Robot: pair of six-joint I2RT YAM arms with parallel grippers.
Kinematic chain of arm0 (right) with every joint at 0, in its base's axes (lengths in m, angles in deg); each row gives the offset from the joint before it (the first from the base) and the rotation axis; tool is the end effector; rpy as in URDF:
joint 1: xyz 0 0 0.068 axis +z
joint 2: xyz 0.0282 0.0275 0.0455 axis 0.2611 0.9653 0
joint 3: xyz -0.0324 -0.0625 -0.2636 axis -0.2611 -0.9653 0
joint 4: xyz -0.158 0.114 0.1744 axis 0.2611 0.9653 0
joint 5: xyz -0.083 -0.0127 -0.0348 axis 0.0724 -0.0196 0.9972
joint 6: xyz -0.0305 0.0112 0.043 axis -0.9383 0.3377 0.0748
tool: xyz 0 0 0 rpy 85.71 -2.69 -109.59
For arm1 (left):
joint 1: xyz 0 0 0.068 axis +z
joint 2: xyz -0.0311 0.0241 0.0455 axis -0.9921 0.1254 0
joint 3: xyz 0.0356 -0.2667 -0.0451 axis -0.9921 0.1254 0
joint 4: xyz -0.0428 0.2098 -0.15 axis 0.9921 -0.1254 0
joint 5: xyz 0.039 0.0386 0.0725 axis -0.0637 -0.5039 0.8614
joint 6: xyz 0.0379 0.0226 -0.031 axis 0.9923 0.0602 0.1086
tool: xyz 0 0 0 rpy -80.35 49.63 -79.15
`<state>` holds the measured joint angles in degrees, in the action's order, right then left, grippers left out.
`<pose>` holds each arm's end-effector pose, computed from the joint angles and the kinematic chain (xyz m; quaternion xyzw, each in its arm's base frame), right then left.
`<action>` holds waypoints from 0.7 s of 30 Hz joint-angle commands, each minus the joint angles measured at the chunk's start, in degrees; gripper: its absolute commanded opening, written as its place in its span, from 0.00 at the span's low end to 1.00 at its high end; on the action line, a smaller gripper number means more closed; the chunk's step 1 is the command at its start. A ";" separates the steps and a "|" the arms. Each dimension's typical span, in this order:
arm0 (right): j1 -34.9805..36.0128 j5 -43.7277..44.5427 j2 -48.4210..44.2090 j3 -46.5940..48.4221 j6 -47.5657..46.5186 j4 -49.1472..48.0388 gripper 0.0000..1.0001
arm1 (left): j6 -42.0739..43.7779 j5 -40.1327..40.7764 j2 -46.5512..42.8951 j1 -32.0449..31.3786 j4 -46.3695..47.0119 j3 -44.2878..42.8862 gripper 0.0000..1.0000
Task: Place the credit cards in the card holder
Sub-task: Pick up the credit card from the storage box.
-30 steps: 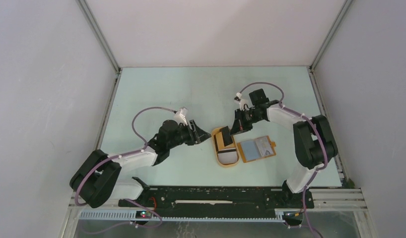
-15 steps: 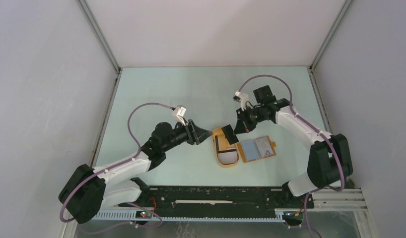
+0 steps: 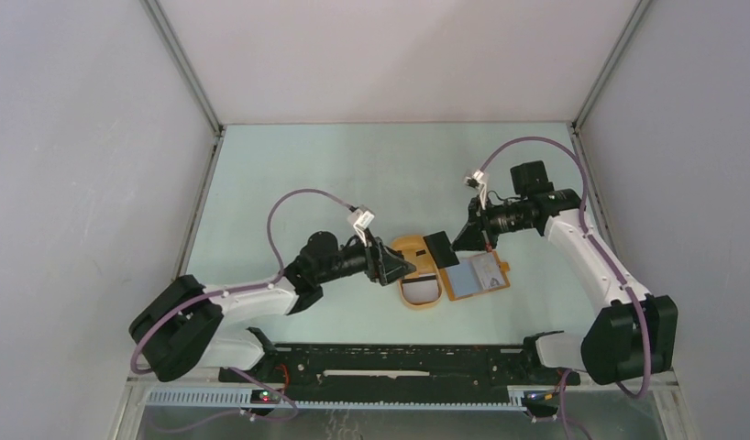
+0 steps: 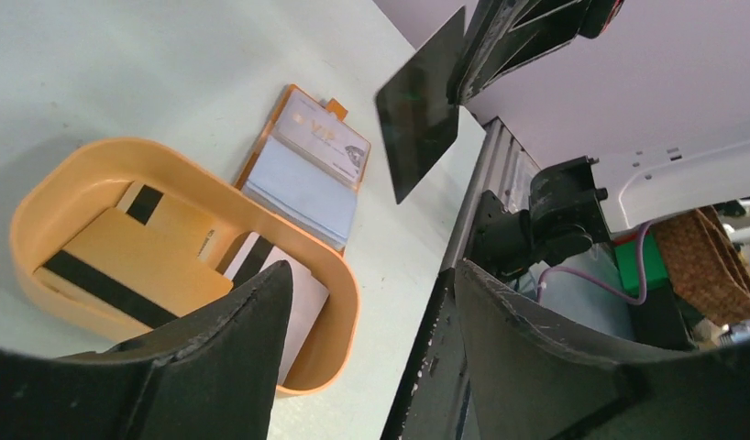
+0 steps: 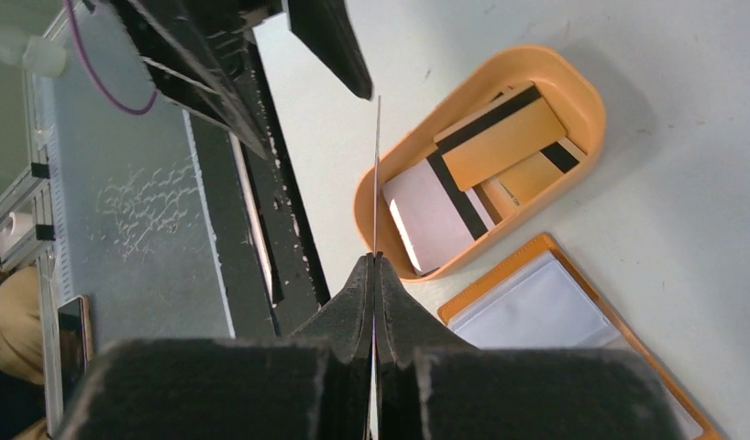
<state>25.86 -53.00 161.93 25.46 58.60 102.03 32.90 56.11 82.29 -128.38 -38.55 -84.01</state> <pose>0.2374 0.0755 0.2851 -0.3963 0.7622 0.4298 0.2780 0.1686 -0.1906 0.2096 0.1791 0.7204 -0.5372 0.4005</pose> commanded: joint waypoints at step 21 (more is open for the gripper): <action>-7.76 -14.33 -1.75 -0.14 -8.93 7.60 0.00 | 1.12 -13.39 15.14 -0.95 7.84 -19.38 0.55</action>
<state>18.12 -64.96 160.21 25.42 50.99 108.90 34.34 46.10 96.06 -129.05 -33.33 -99.24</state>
